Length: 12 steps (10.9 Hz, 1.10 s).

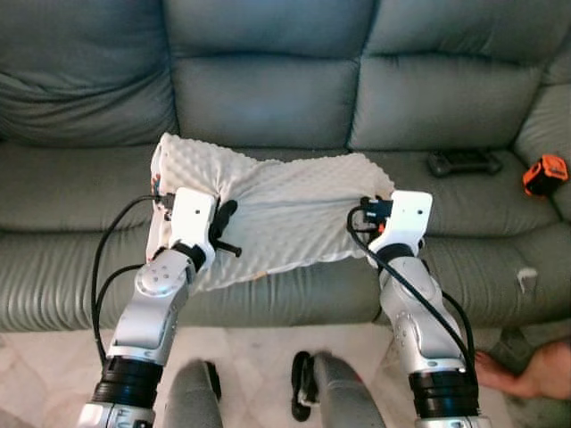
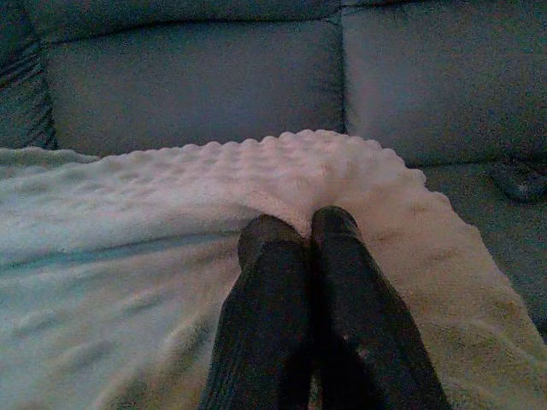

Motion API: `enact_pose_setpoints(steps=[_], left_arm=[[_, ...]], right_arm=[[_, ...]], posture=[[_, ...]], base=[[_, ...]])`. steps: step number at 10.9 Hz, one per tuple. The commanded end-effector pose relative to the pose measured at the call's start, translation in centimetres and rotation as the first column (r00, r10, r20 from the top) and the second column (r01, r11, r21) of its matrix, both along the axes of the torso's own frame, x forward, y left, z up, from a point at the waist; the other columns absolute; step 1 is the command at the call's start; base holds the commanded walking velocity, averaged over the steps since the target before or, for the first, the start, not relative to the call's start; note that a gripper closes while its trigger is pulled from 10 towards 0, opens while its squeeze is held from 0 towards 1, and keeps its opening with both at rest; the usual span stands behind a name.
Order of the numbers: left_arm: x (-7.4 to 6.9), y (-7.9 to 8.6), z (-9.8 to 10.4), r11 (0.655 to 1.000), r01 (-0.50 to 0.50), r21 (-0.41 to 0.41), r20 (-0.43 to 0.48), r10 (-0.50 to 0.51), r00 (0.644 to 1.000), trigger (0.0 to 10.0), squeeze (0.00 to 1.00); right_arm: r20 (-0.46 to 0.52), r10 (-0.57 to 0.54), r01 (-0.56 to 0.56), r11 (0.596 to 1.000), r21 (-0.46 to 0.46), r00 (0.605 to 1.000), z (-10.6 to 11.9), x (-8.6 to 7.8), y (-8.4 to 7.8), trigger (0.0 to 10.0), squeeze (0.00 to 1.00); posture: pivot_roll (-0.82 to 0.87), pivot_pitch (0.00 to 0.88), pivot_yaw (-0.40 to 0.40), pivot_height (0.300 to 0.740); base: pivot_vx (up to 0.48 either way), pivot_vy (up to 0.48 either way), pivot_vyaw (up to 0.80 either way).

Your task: Move the pillow to the sofa

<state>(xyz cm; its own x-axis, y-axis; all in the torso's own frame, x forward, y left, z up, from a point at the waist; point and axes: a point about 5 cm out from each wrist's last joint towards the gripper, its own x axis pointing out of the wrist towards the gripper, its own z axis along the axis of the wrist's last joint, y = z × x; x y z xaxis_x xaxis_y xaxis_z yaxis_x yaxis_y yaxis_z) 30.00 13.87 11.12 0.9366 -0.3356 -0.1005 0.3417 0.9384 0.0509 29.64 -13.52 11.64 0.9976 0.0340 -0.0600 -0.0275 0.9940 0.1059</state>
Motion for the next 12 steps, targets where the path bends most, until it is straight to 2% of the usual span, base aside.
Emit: enact_pose_setpoints(steps=[1, 4, 8, 12], left_arm=[[-0.1, 0.8, -0.3, 0.999, -0.036, 0.011, -0.013, 0.036, 0.999, 10.0, 0.0], [0.0, 0.5, 0.0, 1.0, -0.024, -0.003, -0.002, 0.024, 1.0, 10.0, 0.0], [-0.3, 0.1, -0.1, 1.0, -0.016, -0.004, 0.006, 0.016, 1.0, 10.0, 0.0], [-0.3, -0.2, 0.1, 1.0, -0.005, -0.014, 0.009, 0.005, 1.0, 10.0, 0.0]], right_arm=[[0.015, -0.043, 0.043, 0.999, 0.009, 0.999, 0.2, -0.1, -1.0, 10.0, 0.0], [0.029, -0.028, 0.027, 0.999, 0.024, 0.999, 0.4, 0.2, -0.8, 10.0, 0.0], [0.05, -0.066, 0.066, 0.998, 0.003, 0.997, 0.9, 0.9, -2.7, 10.0, 0.0], [0.057, -0.056, 0.055, 0.998, 0.017, 0.997, 1.1, 0.9, -2.0, 10.0, 0.0]], posture=[[-0.05, 0.207, -0.053, 0.624], [-0.05, 0.212, -0.056, 0.614], [-0.05, 0.212, -0.057, 0.614], [-0.05, 0.211, -0.054, 0.614]], base=[[0.0, 0.0, 0.0], [0.0, 0.0, 0.0], [0.0, 0.0, 0.0], [0.064, 0.0, 0.0]])
